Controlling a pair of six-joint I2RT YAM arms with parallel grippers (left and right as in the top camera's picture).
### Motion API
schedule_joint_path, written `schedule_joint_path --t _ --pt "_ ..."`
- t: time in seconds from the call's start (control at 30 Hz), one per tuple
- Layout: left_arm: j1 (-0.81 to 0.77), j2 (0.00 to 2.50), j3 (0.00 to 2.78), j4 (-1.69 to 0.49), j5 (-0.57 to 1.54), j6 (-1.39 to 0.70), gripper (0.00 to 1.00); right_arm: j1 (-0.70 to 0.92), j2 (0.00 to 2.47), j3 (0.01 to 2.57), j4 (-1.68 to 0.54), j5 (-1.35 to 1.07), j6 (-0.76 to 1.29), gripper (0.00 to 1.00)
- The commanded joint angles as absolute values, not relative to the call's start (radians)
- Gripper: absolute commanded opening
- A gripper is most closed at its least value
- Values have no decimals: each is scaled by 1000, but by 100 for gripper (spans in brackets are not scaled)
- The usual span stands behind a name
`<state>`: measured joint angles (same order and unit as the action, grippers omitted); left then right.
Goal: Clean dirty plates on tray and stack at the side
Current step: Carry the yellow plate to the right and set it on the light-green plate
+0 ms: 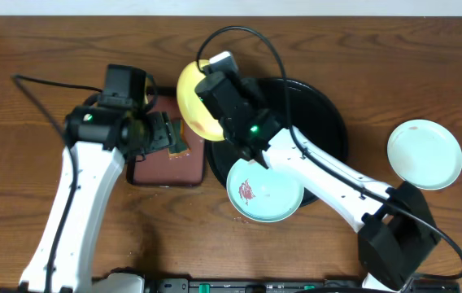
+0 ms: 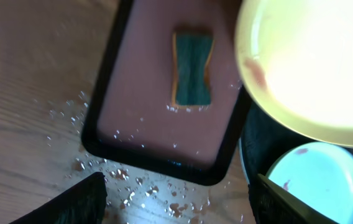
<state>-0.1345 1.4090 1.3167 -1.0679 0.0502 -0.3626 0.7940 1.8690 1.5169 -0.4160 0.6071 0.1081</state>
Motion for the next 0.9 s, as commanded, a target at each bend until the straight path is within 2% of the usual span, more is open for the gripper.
schedule_joint_path --t 0.0,0.07,0.23,0.37,0.47,0.5,0.77,0.87 --pt "-132 1444 1311 -1064 72 -363 74 731 1800 1525 -472 619 313 1" --pt "-132 1450 1311 -1060 72 -363 74 683 1771 1525 -519 619 367 1" --pt "-132 1449 1311 -1060 72 -360 81 570 1652 1525 -601 619 246 1" --pt "-132 1450 1311 -1060 72 -360 84 413 1519 1525 -757 477 317 1" --pt "-132 1450 1311 -1060 72 -360 84 234 1465 1525 -883 305 402 1" --pt "-132 1450 1311 -1060 72 -360 91 165 1461 1525 -922 250 419 1" --pt "-132 1450 1311 -1060 71 -360 92 -384 1540 1463 -1046 -119 394 1" --pt "-132 1450 1311 -1060 71 -360 92 -519 1592 1391 -1039 -146 378 1"
